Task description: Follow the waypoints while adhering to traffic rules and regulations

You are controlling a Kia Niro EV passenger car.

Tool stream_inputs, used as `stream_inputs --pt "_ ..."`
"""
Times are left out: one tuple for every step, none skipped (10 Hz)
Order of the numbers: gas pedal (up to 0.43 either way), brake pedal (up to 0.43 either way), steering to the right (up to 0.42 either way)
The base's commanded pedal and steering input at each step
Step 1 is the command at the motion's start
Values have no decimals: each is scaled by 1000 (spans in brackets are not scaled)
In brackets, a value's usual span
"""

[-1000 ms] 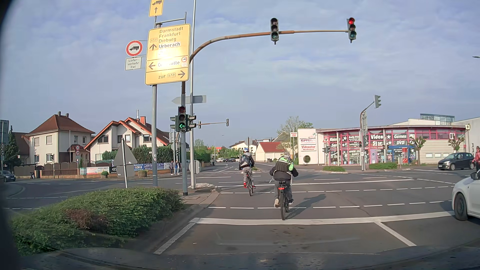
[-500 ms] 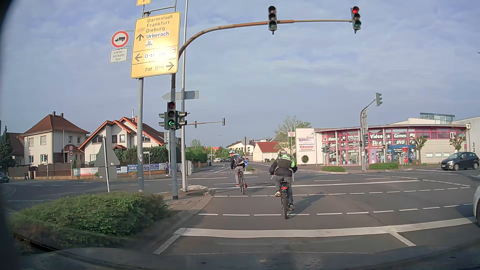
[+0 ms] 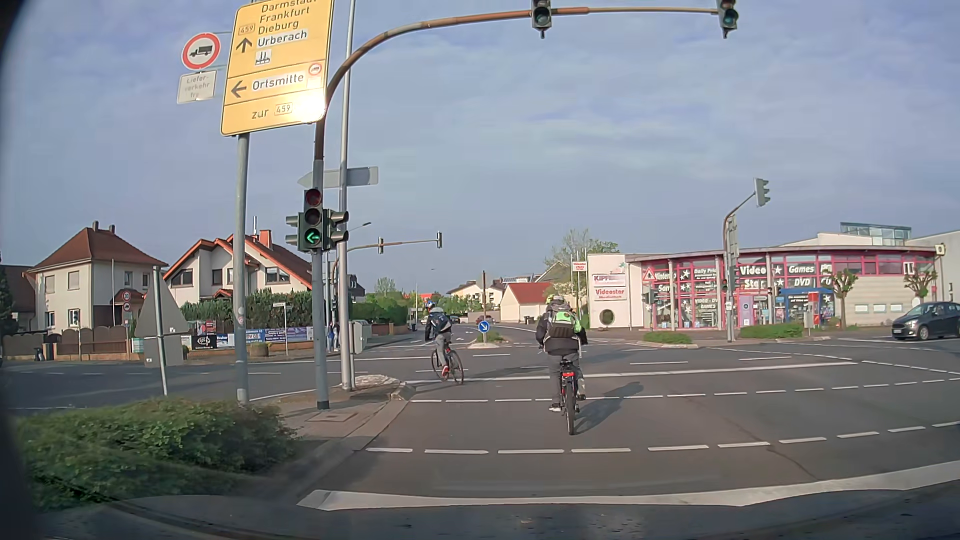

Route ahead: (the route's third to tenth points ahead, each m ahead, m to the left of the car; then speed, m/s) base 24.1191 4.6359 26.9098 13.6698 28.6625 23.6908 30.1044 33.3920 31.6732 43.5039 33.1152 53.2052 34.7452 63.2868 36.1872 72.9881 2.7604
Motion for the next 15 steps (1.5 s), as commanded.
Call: stream_inputs --pt "87 0 21" --pt "87 0 19" --pt "87 0 18" --pt "87 0 17" --pt "87 0 15" --pt "87 0 12" --pt "87 0 8" --pt "87 0 4" --pt "87 0 1" --pt "87 0 -1" --pt "98 0 -4" --pt "98 0 -7" --pt "98 0 -11" --pt "98 0 -13" --pt "98 0 -15"
